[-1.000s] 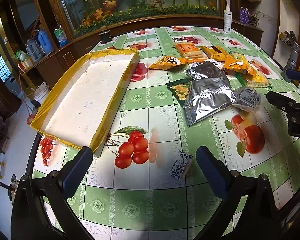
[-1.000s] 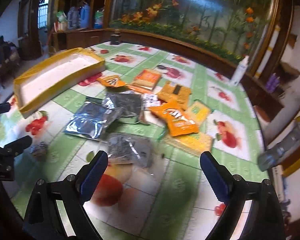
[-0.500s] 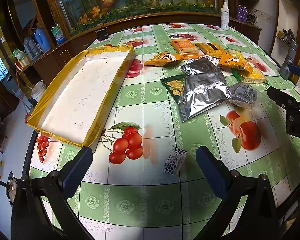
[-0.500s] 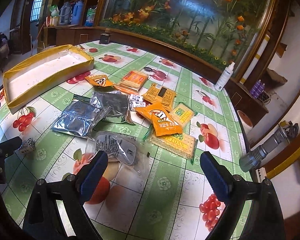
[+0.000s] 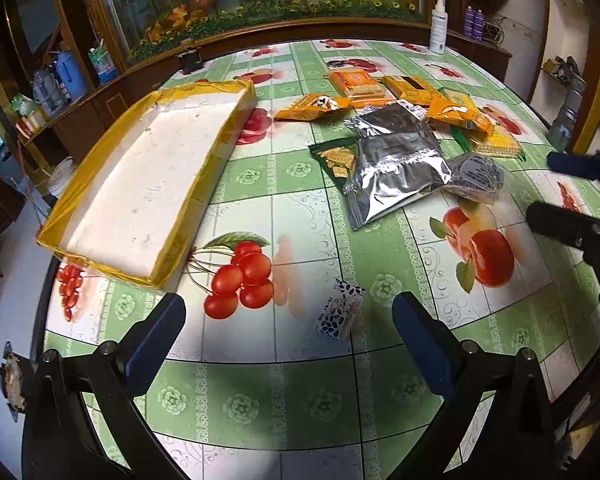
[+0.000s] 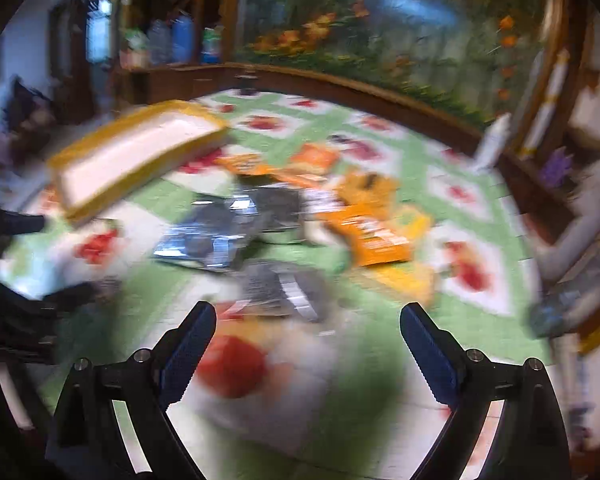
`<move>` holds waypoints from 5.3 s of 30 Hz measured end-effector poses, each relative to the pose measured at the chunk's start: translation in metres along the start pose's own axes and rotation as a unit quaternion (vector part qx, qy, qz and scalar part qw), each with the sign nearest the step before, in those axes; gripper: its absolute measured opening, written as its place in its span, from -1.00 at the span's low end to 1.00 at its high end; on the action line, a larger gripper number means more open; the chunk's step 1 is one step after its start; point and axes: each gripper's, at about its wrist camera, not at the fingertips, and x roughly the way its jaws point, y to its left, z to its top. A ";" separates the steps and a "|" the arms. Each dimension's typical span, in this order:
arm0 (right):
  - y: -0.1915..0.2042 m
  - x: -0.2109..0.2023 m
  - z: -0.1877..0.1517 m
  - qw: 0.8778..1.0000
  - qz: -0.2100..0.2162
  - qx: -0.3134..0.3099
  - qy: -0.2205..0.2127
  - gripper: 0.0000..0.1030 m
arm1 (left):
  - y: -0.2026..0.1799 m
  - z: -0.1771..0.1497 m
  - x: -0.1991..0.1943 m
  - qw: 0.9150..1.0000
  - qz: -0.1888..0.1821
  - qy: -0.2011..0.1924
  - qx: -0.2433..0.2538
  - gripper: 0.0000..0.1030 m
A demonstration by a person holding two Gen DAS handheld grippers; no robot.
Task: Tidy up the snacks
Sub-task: 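Move both grippers toward the scattered snacks on the table, then grasp the small blue-white candy with the left gripper while the right grasps the clear bag, then carry both items over the yellow tray and open both grippers to drop them, then grasp a silver foil packet with the left gripper while the right grasps the WEIDAN cracker pack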
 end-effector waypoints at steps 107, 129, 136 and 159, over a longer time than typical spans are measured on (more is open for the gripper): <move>0.131 0.163 0.171 0.984 0.178 0.013 -0.007 -0.02 | 0.189 0.062 0.051 0.971 0.085 -0.029 -0.223 0.06; -0.040 0.056 0.052 0.987 0.058 0.141 -0.043 0.28 | 0.011 0.066 0.037 0.990 -0.098 -0.007 -0.099 0.46; -0.080 0.041 0.019 0.983 0.032 0.177 -0.044 0.30 | -0.040 0.070 0.043 0.996 -0.084 -0.007 -0.033 0.46; -0.129 0.059 0.015 0.995 0.018 0.099 0.010 0.48 | -0.090 0.069 0.065 0.935 -0.182 0.028 0.302 0.49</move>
